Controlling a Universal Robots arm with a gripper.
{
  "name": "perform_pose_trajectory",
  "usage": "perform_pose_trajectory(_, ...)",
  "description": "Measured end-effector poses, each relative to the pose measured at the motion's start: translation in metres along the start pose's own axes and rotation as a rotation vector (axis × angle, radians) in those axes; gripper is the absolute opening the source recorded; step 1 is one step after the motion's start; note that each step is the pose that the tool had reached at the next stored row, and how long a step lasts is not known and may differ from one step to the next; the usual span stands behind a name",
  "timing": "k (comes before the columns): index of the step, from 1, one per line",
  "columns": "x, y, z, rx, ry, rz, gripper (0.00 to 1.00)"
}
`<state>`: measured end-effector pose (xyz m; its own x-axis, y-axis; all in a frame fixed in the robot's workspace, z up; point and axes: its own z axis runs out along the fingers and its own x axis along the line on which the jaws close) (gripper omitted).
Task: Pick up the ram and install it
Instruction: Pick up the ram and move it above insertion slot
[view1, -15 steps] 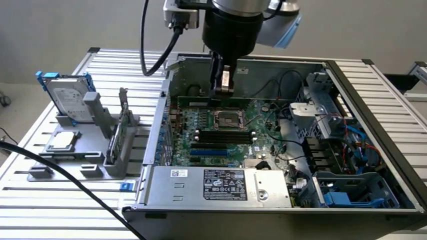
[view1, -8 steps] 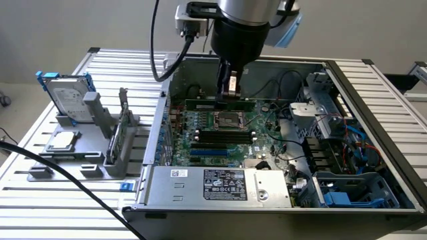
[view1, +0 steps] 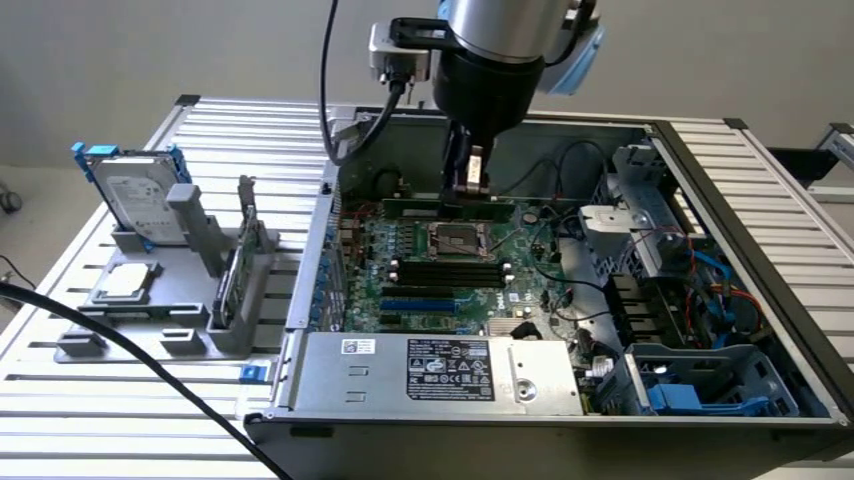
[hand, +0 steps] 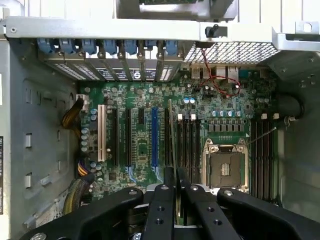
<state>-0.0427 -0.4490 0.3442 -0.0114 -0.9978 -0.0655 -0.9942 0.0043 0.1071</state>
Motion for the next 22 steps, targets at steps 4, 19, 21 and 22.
perform_pose_trajectory(4, -0.01, -0.0047, 0.0075, -0.0001, 0.0001, 0.0, 0.15)
perform_pose_trajectory(19, -0.026, -0.0214, 0.0256, 0.0018, -0.0031, 0.03, 0.15)
perform_pose_trajectory(21, -0.026, -0.0218, 0.0282, 0.0032, -0.0052, 0.05, 0.15)
perform_pose_trajectory(22, -0.026, -0.022, 0.0297, 0.004, -0.0063, 0.059, 0.15)
